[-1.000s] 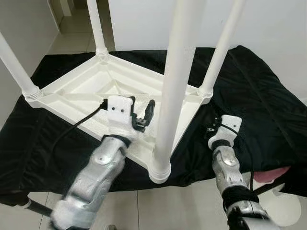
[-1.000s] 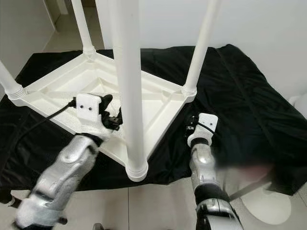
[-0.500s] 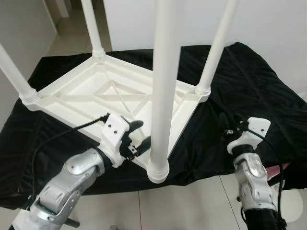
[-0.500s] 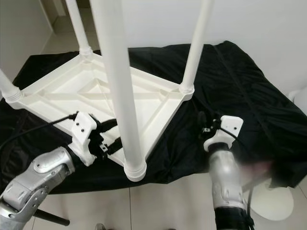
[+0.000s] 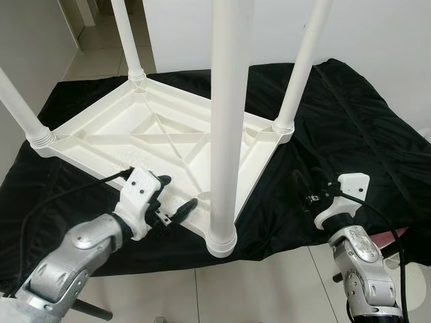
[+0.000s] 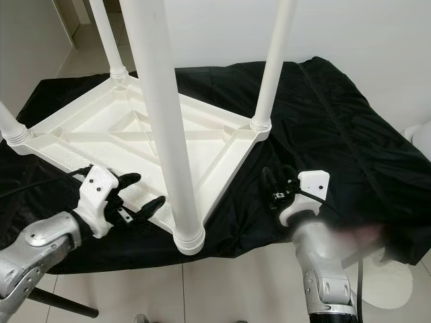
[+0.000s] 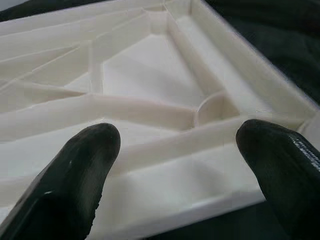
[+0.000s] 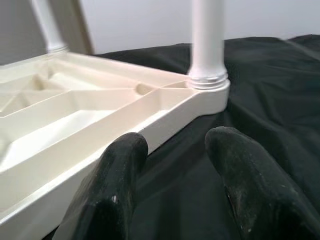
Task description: Building children table
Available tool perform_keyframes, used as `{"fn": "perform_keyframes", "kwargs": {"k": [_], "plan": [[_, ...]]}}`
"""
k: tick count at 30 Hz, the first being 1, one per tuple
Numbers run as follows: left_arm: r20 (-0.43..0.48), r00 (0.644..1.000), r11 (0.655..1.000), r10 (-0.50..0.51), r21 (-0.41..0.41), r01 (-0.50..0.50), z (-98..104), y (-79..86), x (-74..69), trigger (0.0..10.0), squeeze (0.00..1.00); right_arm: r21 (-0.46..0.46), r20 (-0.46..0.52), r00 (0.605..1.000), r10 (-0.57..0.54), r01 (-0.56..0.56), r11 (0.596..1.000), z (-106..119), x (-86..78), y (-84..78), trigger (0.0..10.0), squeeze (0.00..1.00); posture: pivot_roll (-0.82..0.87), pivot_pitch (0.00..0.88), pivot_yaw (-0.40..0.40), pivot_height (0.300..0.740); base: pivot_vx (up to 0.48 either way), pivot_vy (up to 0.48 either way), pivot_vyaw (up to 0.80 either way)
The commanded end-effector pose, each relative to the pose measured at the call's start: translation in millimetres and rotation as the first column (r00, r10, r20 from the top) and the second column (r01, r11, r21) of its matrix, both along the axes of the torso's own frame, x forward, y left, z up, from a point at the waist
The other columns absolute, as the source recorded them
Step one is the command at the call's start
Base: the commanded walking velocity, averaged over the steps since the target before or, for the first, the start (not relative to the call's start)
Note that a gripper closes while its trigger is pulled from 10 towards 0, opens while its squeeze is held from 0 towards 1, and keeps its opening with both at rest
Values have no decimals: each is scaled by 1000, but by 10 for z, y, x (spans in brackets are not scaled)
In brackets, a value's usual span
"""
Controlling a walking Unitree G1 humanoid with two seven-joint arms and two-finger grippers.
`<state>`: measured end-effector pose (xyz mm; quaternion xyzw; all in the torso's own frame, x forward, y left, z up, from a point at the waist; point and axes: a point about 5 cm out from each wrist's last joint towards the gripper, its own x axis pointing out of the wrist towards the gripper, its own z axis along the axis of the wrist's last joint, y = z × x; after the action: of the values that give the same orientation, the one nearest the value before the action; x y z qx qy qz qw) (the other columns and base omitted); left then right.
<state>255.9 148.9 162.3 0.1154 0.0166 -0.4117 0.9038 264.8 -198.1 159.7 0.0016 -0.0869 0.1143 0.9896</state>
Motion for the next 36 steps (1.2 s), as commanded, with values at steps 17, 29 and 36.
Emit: {"fn": "perform_keyframes", "kwargs": {"k": [17, 29, 36], "plan": [[-186, 873, 858, -451, 179, 481, -149, 149, -205, 10000, 0, -38, -37, 998, 58, -60, 998, 14, -91, 1, 10000, 0, -46, 117, 97, 740, 0, 0, 0], [-215, 849, 826, -483, 209, 523, -289, 85, -189, 10000, 0, -27, -10, 976, 218, -218, 975, 97, -268, 166, 10000, 0, -70, 130, 112, 740, 0, 0, 0], [-239, 829, 803, -506, 221, 554, -340, 120, -239, 10000, 0, -50, -51, 967, 249, -252, 967, 36, -409, 139, 10000, 0, -75, 132, 112, 740, 0, 0, 0]]}}
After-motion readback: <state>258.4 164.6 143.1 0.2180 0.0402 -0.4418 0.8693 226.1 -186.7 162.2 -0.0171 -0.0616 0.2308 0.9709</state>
